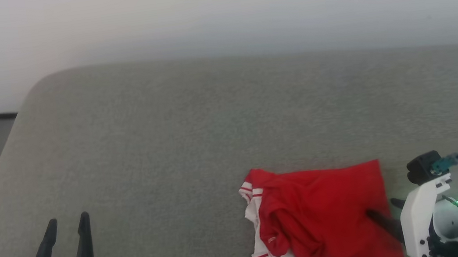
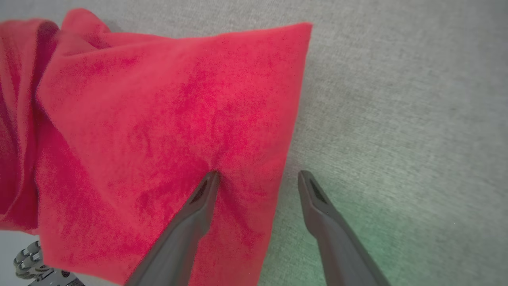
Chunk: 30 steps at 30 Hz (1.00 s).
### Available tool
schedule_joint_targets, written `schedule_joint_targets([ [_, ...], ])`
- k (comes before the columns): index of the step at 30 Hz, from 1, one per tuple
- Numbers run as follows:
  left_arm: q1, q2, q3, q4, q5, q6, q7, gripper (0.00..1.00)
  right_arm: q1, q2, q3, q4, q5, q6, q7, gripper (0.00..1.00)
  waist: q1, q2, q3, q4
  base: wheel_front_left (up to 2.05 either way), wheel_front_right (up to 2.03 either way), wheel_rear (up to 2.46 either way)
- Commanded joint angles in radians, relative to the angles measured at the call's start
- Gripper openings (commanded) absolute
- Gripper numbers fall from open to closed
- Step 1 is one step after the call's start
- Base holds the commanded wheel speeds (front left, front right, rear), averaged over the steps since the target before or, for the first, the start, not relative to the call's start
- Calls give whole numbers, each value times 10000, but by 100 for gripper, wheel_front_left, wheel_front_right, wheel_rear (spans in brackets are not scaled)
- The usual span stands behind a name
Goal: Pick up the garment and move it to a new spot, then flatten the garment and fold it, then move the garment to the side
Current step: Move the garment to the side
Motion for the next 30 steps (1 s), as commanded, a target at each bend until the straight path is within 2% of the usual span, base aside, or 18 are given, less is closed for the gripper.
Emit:
schedule_joint_targets([
  [1,-209,-35,-62,28,-55,-20,-41,100,-214,22,-7,197,17,-5,431,100,0,-1,269,259,0,0,0],
  [11,-646,-138,-303,223,-93,-22,-41,100,-790,298,116,1013,59,-4,2404,100,0,-1,716,713,0,0,0],
  [12,-686,-144,-311,236,-102,-22,-41,100,-828,320,205,920,65,-2,2455,31,0,-1,737,737,0,0,0],
  [13,-708,-144,-310,244,-118,-22,-41,100,-837,316,254,899,80,-1,2535,0,0,-1,754,754,0,0,0],
  [19,-754,-116,-225,245,-103,-22,-41,100,-1029,25,234,523,106,-12,2511,0,0,-1,833,713,0,0,0],
  [30,-1374,67,-582,-5,-25,-22,-40,100,-1615,-953,-955,-293,-411,-13,2581,0,0,-1,946,-69,0,0,0],
])
